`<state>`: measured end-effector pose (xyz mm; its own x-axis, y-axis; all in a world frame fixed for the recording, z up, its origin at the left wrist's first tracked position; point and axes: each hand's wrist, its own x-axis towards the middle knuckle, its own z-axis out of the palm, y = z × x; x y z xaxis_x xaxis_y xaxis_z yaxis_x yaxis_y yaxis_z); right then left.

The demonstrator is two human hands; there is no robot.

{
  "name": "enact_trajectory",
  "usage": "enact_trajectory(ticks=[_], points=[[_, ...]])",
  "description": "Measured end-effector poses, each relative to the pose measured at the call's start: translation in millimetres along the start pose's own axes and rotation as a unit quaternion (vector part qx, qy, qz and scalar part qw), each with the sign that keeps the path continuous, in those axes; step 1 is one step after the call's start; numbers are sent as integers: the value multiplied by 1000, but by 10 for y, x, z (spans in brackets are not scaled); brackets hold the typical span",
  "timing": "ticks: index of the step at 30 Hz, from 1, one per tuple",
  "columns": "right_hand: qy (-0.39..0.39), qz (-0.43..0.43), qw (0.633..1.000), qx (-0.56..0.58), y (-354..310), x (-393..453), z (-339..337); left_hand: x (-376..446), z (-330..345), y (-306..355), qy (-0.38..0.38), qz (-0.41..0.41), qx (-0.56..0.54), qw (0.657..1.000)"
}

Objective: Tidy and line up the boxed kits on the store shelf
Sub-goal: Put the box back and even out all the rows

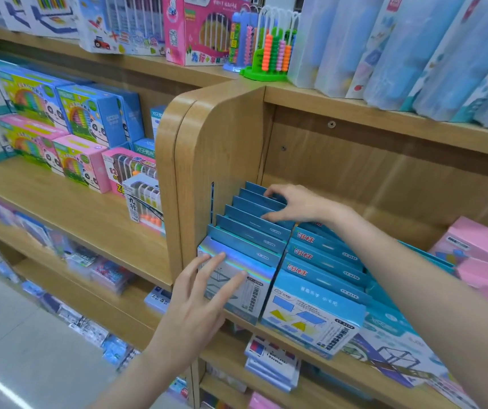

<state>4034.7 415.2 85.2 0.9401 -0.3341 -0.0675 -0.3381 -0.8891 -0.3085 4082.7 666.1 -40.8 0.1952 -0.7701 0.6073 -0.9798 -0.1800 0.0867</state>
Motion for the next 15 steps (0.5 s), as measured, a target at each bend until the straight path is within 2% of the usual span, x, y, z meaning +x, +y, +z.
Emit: enact_trajectory(ticks=[5,15], points=[[23,-3,1000,5,-10,-60,-17,21,-42,-53,32,0,4,999],[84,21,993,81,180,-467,-290,103,-73,-86,37,19,-7,999]])
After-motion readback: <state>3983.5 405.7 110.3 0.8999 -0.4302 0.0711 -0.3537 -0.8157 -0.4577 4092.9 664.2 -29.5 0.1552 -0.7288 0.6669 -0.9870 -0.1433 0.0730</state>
